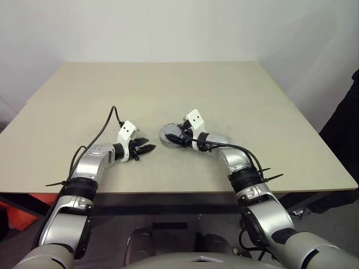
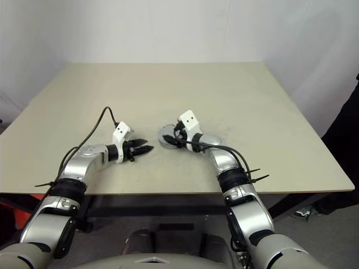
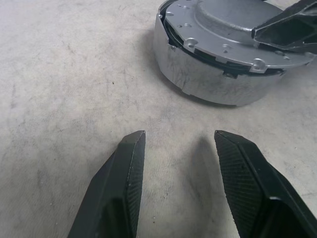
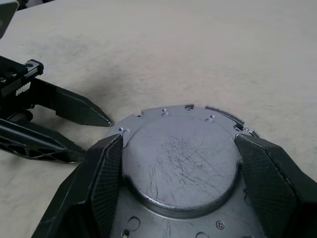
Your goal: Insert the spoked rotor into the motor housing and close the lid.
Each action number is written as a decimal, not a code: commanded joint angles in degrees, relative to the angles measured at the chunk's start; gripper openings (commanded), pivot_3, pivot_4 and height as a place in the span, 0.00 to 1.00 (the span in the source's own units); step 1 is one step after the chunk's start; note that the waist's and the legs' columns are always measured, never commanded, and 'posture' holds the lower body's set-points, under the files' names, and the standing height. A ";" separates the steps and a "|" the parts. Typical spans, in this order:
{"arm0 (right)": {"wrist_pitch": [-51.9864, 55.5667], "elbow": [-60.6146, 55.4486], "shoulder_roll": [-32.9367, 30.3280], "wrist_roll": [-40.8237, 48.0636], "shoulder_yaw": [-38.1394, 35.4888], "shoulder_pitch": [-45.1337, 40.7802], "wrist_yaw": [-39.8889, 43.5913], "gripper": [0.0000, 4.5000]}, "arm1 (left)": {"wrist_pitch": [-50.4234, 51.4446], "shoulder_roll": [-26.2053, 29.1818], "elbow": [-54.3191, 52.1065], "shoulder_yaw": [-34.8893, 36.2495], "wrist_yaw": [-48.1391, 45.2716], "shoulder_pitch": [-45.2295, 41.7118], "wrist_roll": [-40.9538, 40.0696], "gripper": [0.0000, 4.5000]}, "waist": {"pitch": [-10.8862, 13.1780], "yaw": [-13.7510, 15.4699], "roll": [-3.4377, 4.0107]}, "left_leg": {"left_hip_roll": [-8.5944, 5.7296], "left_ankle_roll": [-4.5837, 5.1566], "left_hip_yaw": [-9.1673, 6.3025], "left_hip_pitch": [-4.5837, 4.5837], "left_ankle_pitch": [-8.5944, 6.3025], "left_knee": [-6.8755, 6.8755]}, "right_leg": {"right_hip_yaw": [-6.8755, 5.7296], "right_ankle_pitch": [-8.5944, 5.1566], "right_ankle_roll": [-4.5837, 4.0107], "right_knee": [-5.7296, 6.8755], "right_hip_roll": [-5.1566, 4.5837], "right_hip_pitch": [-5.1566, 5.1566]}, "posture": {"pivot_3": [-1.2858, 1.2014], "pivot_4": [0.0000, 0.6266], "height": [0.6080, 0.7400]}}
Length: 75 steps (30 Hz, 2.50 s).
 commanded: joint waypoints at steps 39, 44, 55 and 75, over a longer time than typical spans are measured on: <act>-10.95 5.16 0.09 -3.28 0.67 -0.88 -2.15 0.70 | -0.14 0.82 -0.87 0.39 0.68 0.71 0.37 0.52 | 0.00 -0.09 0.01 | 0.02 -0.03 0.00 -0.12 0.02 -0.03 | 0.00 0.00 0.00 -0.02 0.03 -0.14 | 0.52 0.00 1.00; -10.59 5.54 -0.44 -4.35 1.12 -0.74 -2.32 0.70 | 0.08 0.79 -1.38 0.37 0.73 0.99 0.30 0.52 | 0.00 -0.09 0.01 | 0.02 -0.03 0.00 -0.12 0.02 -0.03 | 0.00 0.00 0.00 -0.02 0.03 -0.14 | 0.52 0.00 1.00; -7.94 7.44 -0.92 -5.07 1.83 -0.41 -1.23 0.70 | 5.26 -1.06 -2.77 3.17 2.22 -0.72 -3.55 0.52 | 0.00 -0.06 0.00 | 0.01 -0.02 0.00 -0.09 0.01 -0.04 | 0.00 0.00 0.00 -0.02 0.02 -0.11 | 0.52 0.00 1.00; -7.41 6.04 -1.46 -5.03 1.27 -0.35 -2.05 0.70 | 13.43 -8.99 8.90 5.25 8.23 -13.19 -5.84 0.01 | -0.01 0.06 0.00 | -0.01 0.00 -0.03 -0.03 0.00 -0.01 | -0.01 0.00 0.01 -0.14 0.02 0.08 | 0.52 0.00 1.00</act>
